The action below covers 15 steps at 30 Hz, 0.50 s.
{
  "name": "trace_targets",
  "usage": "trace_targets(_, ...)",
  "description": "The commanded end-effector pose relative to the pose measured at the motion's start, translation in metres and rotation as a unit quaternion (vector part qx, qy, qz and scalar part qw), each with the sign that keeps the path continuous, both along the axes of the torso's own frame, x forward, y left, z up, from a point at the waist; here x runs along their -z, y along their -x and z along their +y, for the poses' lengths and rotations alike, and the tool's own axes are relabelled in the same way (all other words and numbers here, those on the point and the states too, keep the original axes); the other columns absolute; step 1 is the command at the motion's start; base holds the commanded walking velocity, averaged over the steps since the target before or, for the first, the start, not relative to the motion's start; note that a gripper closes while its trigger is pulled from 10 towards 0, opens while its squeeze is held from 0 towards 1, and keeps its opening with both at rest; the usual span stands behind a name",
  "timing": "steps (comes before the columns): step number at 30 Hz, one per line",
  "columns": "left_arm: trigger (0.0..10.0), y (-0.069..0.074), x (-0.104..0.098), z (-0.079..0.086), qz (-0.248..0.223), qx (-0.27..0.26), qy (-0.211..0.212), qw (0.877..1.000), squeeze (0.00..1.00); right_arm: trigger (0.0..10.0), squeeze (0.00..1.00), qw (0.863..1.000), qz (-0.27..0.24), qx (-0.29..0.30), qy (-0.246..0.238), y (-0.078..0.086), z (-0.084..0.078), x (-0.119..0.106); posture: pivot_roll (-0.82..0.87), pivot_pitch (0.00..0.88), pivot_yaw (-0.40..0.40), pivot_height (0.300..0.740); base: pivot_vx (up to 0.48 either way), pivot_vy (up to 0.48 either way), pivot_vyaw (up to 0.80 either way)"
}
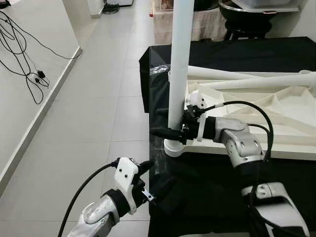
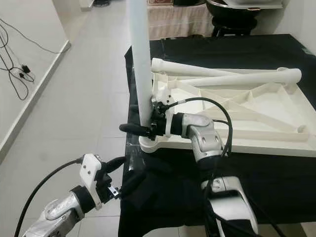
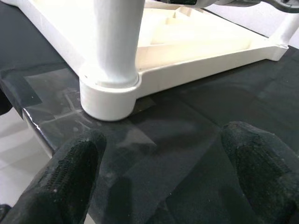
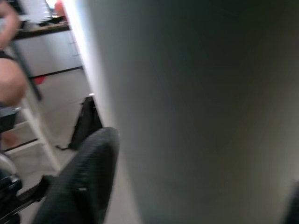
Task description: Building children table
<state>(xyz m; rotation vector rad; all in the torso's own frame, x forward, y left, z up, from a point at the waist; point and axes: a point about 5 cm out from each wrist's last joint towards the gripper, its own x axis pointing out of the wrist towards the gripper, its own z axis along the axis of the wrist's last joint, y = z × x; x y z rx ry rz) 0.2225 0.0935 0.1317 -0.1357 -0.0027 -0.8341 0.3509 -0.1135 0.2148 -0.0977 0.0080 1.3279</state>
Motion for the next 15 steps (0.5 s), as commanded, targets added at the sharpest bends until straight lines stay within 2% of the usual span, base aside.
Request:
trace_targets(1, 10.0, 0.003, 0.001, 0.001, 0.006, 0.002, -0.006, 1.000, 0.00, 0.0, 0.00, 0.999, 0.010, -0.041, 0.002, 0.003, 0.008, 0.007, 0.00, 0.189, 0.022, 0.740, 0.000, 0.000, 0.00)
trace_targets(5, 10.0, 0.003, 0.001, 0.000, 0.007, 0.003, -0.005, 1.000, 0.00, 0.0, 0.00, 1.000, 0.005, -0.031, 0.003, 0.004, 0.000, 0.008, -0.01, 0.193, 0.025, 0.740, 0.000, 0.000, 0.00)
trace_targets(7, 10.0, 0.003, 0.001, 0.000, 0.007, 0.003, -0.004, 1.000, 0.00, 0.0, 0.00, 1.000, -0.006, 0.000, 0.003, 0.005, -0.009, 0.010, -0.01, 0.194, 0.025, 0.740, 0.000, 0.000, 0.00)
trace_targets(11, 10.0, 0.003, 0.000, 0.000, 0.007, 0.003, -0.003, 1.000, 0.00, 0.0, 0.00, 0.999, -0.018, 0.042, 0.010, 0.006, -0.019, 0.013, -0.02, 0.197, 0.026, 0.740, 0.000, 0.000, 0.00)
trace_targets(12, 10.0, 0.004, 0.000, 0.001, 0.008, 0.004, -0.003, 1.000, 0.00, 0.0, 0.00, 0.989, -0.024, 0.146, 0.000, 0.012, -0.033, 0.017, -0.02, 0.198, 0.026, 0.740, 0.000, 0.000, 0.00)
trace_targets(13, 10.0, 0.004, 0.000, 0.002, 0.008, 0.004, -0.003, 1.000, 0.00, 0.0, 0.00, 0.973, -0.015, 0.229, -0.016, 0.017, -0.037, 0.023, -0.02, 0.196, 0.025, 0.740, 0.000, 0.000, 0.00)
trace_targets(14, 10.0, 0.004, 0.000, 0.002, 0.008, 0.004, -0.003, 1.000, 0.00, 0.0, 0.00, 0.973, -0.015, 0.229, -0.016, 0.017, -0.037, 0.023, -0.02, 0.196, 0.025, 0.740, 0.000, 0.000, 0.00)
trace_targets(15, 10.0, 0.004, 0.001, 0.003, 0.008, 0.004, -0.003, 1.000, 0.00, 0.0, 0.00, 0.959, -0.007, 0.283, -0.027, 0.021, -0.040, 0.027, -0.02, 0.196, 0.025, 0.740, 0.000, 0.000, 0.00)
